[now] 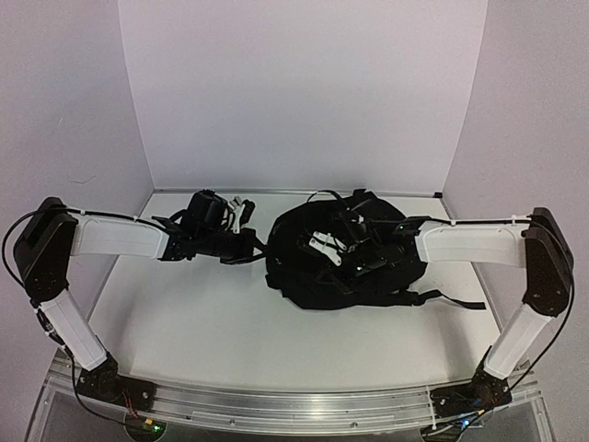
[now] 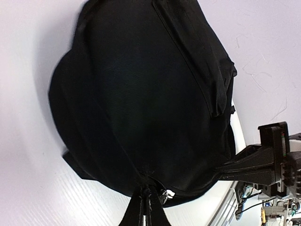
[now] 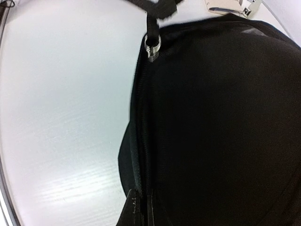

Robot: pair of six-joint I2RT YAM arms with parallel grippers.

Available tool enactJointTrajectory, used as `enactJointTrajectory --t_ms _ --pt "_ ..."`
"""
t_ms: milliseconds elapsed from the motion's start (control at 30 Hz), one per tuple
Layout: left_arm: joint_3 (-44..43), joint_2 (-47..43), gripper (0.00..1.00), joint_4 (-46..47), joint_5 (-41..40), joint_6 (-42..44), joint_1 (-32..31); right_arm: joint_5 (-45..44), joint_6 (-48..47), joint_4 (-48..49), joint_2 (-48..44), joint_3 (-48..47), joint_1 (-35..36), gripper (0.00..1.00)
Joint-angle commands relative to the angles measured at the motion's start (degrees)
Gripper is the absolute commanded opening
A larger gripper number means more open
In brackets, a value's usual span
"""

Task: Pack the student bag
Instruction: Zip the student bag at the center of the board.

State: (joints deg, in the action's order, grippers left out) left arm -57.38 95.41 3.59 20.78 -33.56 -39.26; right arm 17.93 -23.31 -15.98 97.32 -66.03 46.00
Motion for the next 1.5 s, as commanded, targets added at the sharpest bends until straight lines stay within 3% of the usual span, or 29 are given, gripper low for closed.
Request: enactJointTrajectory --t_ms 0,233,333,433,500,600,800,1033,1133,1267,1300,1467 --pt "1.2 -4.7 0.00 0.5 -4.2 0.5 3.4 -8.7 -5.4 -7.1 -4.6 8.1 -1.8 0.00" --pt "3.9 -7.7 0.00 2.5 4.0 2.7 2.3 -8.2 -13.4 -7.2 -6.1 8.3 -14.7 0.01" --pt "3.3 -6.1 0.00 5.0 7.5 3.0 -0.9 -7.5 -14.1 -7.7 -5.3 4.8 -15.2 0.18" --pt "0.2 -1.3 0.00 7.4 10.0 2.2 -4.6 -1.8 -10.8 -10.1 -5.1 -0.9 -14.3 0.50" --pt "-2.0 2.0 0.00 8.6 11.3 1.3 -5.9 1.1 -7.8 -12.1 -4.7 -4.0 -12.4 0.60" --pt "-2.7 4.0 0.00 12.5 12.8 -1.2 -6.1 2.9 -4.1 -12.8 -4.0 -6.7 -7.9 0.62" --pt "-4.5 3.5 0.00 11.5 13.0 -0.9 -5.9 6.9 1.2 -11.3 0.6 -9.9 -2.5 0.63" --pt "-3.2 2.1 0.00 11.4 11.8 -2.5 -4.7 6.4 4.1 -6.1 5.7 -11.1 0.0 0.58" --pt "-2.3 1.9 0.00 11.7 10.9 -3.9 -3.3 6.7 4.4 -5.9 6.9 -10.8 0.8 0.42" --pt "-2.4 2.6 0.00 11.5 10.6 -4.2 -1.7 6.0 3.9 -6.0 5.9 -8.5 1.5 0.05" --pt "-2.6 2.9 0.00 11.5 10.5 -4.1 -1.4 5.8 3.9 -6.1 5.6 -7.9 1.5 0.00" --pt "-4.4 5.2 0.00 10.2 9.6 -4.2 1.7 6.1 3.0 -7.2 1.6 -3.5 1.6 0.00"
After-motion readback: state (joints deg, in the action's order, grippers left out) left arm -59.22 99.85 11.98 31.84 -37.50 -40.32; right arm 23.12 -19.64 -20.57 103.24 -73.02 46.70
